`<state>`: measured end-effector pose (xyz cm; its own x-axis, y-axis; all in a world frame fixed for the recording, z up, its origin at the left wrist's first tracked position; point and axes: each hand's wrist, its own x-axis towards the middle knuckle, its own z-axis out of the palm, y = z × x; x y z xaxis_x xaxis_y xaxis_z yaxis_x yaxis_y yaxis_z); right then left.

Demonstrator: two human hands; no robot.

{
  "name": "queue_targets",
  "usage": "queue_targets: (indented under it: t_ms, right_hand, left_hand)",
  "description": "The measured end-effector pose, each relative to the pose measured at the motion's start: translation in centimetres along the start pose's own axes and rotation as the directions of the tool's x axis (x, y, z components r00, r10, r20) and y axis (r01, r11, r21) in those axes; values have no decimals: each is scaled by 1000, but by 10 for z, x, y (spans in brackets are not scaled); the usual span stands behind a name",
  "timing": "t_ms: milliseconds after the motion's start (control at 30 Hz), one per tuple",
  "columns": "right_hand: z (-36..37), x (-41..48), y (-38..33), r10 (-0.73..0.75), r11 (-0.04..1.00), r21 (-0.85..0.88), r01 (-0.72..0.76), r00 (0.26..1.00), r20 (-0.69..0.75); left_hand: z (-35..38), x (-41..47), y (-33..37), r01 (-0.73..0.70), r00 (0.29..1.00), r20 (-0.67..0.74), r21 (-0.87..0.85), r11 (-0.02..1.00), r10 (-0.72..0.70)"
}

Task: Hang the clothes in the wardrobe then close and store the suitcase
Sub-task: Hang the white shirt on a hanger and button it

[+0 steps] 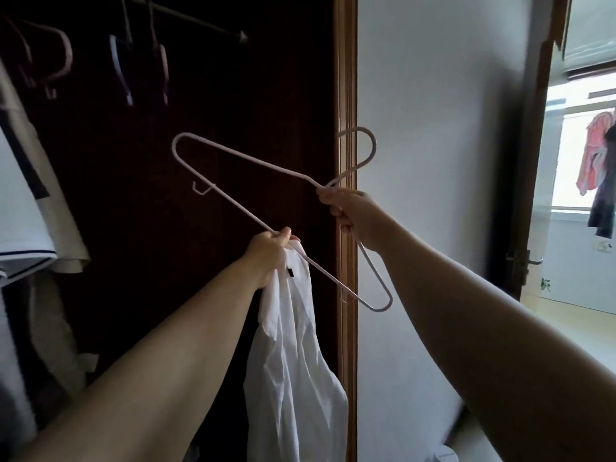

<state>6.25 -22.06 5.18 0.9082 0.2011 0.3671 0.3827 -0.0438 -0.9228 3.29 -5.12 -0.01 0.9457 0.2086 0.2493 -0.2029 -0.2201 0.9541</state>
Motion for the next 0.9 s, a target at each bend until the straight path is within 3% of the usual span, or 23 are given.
queue_targets:
  t_ms: [100,167,267,367,500,633,700,900]
  right_hand:
    - [-7,-5,1,41,999,-22,-42,998,-40]
    - [-13,-6,3,71,996,-41,-77,991,-114]
    - [-20,-4,11,141,985,-76,-157,973,-181]
    - [-24,-6,20,228,964,-90,-249,954,-194]
    - [-32,-10,29,248,963,-64,-263,951,-186]
    - [-43,-10,40,279,949,-92,-303,937,-209]
    - [-48,-10,44,283,943,-118,-310,938,-198]
    - [-42,-7,58,258,935,-226,-274,961,-99]
  left_hand:
    - [-9,-11,3,106,985,127,84,991,-116]
    - [-18,-15,4,136,976,136,238,962,-171]
    - [-34,-16,-3,103,990,39,440,892,-133]
    - [-51,-16,-13,76,992,-125,588,805,-2]
    - [-69,-15,-22,189,958,-285,722,665,36]
    - [-83,-12,-23,380,870,-492,641,667,-23]
    - [-87,-10,-22,403,844,-536,599,692,-27]
    - [-80,-4,-2,213,910,-405,635,742,86]
